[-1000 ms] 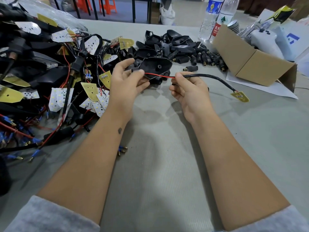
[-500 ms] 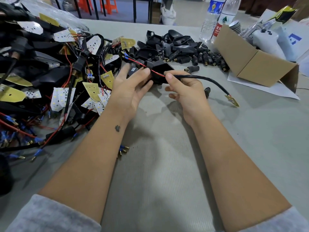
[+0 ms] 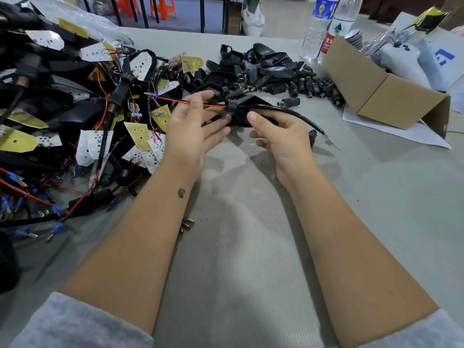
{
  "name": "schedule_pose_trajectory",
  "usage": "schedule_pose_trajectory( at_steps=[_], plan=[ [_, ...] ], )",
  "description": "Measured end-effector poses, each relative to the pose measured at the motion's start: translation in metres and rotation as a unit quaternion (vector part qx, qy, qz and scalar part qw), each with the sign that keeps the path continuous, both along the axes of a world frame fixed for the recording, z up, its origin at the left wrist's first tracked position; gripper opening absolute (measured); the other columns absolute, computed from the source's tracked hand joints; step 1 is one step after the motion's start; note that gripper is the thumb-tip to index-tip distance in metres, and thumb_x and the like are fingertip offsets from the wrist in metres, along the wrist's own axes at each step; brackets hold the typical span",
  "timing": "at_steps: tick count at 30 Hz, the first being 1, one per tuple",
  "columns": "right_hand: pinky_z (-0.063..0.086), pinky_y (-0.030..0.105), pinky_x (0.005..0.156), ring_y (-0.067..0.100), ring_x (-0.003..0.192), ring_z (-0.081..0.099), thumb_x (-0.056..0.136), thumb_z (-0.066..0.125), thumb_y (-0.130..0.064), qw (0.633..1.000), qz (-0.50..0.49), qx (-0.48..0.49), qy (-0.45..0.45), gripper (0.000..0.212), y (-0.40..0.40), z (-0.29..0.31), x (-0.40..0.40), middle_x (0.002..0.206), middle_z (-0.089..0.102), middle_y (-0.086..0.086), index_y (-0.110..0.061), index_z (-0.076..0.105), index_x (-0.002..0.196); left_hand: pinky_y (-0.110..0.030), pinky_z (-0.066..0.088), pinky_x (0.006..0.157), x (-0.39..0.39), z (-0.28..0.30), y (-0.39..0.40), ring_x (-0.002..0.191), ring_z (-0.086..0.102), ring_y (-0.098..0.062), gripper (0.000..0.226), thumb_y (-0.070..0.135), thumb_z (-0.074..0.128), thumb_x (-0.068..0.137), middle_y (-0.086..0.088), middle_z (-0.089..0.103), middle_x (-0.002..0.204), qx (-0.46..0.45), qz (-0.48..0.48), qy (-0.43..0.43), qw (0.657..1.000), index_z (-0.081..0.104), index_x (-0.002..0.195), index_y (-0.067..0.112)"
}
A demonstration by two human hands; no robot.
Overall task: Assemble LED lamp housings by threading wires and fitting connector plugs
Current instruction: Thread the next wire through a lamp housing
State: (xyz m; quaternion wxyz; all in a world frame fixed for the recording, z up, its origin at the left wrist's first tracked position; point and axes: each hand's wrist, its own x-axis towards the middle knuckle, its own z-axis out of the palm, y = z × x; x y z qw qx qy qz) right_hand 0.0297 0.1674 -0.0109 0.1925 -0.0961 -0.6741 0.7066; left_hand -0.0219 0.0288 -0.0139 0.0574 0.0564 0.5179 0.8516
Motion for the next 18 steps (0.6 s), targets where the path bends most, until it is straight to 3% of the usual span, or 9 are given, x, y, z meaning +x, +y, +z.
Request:
schedule_pose_trajectory(
  at_steps=[5,8,10,14,18],
  plan=[
    [0.047,0.024,0.067,0.011,0.070,0.064,0.090,0.069,-0.028,1.000,-0.005,-0.013,-0.022,0.012,-0.002,0.000,-0.002,0.089,0.075,0.001,-0.017,0.074,0.093,-0.030,0.058,0.072,-0.005,0.000,-0.004,0.085,0.074,-0.019,0.032,0.038,0.029,0.107,-0.003,0.076,0.089,0.097,0.056,-0.019,0.994,0.057,0.105,0.024],
    [0.048,0.027,0.069,0.013,0.067,0.062,0.097,0.058,-0.032,0.997,-0.018,-0.070,-0.027,0.022,0.003,0.000,-0.003,0.105,0.074,0.008,-0.018,0.073,0.092,-0.031,0.058,0.073,-0.007,0.001,-0.008,0.089,0.074,-0.021,0.036,0.041,0.024,0.107,-0.007,0.076,0.090,0.154,0.076,-0.031,0.985,0.055,0.109,0.022],
    [0.048,0.026,0.067,0.013,0.064,0.060,0.099,0.055,-0.029,0.993,-0.027,-0.111,-0.012,0.024,0.005,0.000,-0.003,0.101,0.073,0.012,-0.017,0.072,0.088,-0.032,0.058,0.072,-0.008,0.002,-0.010,0.089,0.074,-0.020,0.039,0.043,0.023,0.106,-0.007,0.076,0.090,0.171,0.083,-0.036,0.981,0.056,0.108,0.022],
    [0.047,0.023,0.061,0.014,0.062,0.058,0.100,0.054,-0.025,0.989,-0.039,-0.145,0.002,0.024,0.006,0.000,-0.004,0.086,0.070,0.012,-0.016,0.069,0.083,-0.036,0.059,0.080,-0.008,0.003,-0.010,0.095,0.072,-0.021,0.029,0.041,0.033,0.105,-0.007,0.075,0.097,0.113,0.037,-0.033,0.992,0.055,0.115,0.024],
    [0.048,0.024,0.062,0.015,0.063,0.059,0.099,0.055,-0.024,0.989,-0.037,-0.142,-0.001,0.022,0.005,0.000,-0.003,0.088,0.070,0.010,-0.017,0.070,0.084,-0.038,0.058,0.088,-0.003,0.003,-0.002,0.100,0.071,-0.020,0.017,0.033,0.054,0.099,-0.005,0.071,0.109,-0.034,-0.051,-0.019,0.998,0.061,0.114,0.028]
  ],
)
